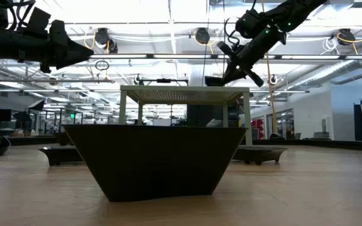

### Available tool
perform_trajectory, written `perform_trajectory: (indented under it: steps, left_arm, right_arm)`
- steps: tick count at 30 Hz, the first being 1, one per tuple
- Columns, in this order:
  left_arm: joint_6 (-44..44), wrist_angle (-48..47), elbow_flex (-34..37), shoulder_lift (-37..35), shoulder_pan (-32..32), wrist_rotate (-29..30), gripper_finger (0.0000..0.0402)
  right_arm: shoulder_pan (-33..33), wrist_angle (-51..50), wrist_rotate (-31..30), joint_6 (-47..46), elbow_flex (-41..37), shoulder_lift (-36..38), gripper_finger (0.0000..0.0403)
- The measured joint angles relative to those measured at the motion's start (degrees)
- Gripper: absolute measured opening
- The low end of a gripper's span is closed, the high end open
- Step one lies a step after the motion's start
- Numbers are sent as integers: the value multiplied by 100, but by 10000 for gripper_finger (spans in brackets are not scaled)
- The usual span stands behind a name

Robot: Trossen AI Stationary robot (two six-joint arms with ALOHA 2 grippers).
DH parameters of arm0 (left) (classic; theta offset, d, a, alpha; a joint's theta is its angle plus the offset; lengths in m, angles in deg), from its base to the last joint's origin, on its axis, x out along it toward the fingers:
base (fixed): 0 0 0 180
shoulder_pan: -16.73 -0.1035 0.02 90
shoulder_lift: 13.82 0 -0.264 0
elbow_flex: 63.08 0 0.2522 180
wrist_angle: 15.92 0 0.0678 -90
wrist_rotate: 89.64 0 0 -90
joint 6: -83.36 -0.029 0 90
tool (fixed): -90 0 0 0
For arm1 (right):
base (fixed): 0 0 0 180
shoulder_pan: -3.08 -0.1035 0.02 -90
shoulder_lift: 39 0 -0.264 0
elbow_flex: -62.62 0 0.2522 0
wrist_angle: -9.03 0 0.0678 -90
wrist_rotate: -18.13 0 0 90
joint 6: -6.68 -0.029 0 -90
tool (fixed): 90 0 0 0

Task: Pick & Place Mini shaped plates
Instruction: Stack the black square plate on the shelf

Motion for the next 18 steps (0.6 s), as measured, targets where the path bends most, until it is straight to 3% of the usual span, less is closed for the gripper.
perform_trajectory:
  steps: [7, 18]
  left_arm:
    - [0, -2, 0, 1, 0, -1, 173]
    - [0, 1, 0, 1, 1, -1, 173]
  right_arm:
    - [6, -399, -36, 270, -1, 5, 0]
    - [4, 14, -40, 473, -1, 9, 0]
